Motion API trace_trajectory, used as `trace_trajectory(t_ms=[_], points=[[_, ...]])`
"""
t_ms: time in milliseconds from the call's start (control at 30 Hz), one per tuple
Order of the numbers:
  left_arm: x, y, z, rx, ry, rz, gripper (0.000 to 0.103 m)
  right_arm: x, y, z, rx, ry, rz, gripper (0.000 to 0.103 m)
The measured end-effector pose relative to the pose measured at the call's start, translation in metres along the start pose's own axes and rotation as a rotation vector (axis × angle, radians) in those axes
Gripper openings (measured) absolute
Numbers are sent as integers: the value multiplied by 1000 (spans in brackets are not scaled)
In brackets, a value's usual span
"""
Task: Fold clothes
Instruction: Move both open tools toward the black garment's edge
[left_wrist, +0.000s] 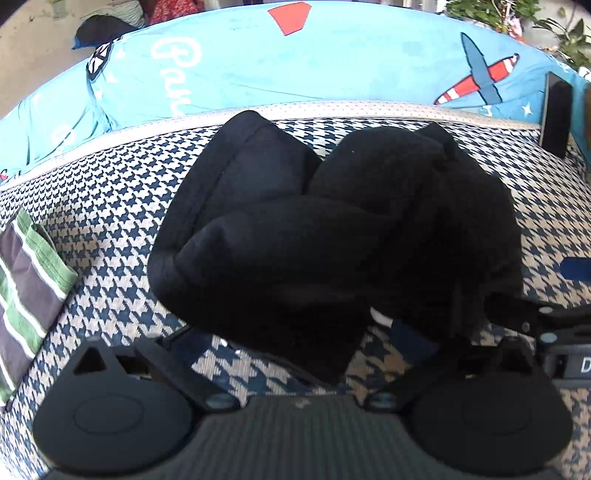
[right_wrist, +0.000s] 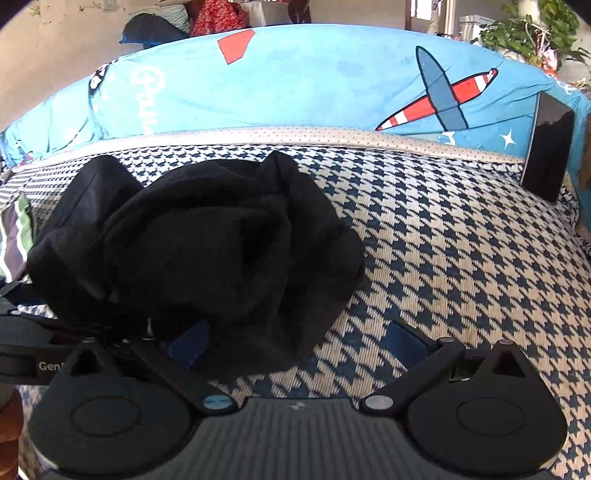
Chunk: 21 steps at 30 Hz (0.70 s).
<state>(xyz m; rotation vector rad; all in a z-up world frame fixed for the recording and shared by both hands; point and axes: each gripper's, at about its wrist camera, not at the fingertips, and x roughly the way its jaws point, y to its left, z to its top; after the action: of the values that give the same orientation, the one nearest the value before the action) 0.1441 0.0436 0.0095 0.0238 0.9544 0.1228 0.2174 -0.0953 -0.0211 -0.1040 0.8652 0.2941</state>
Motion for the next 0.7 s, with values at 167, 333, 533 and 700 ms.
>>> trace_trajectory(t_ms=[167, 333, 533, 700], points=[[-12, 16, -20, -26, 17, -15, 103, -13, 4, -21, -13, 42, 44, 103], [-17, 34, -26, -59, 25, 2, 103, -6, 10, -28, -109, 27, 54, 103], [-12, 49, -31, -82, 36, 37, 103, 13, 5, -34, -192, -8, 11, 103], [-9, 65, -33, -131, 48, 32, 103, 23, 2, -34, -181, -89, 14, 103]])
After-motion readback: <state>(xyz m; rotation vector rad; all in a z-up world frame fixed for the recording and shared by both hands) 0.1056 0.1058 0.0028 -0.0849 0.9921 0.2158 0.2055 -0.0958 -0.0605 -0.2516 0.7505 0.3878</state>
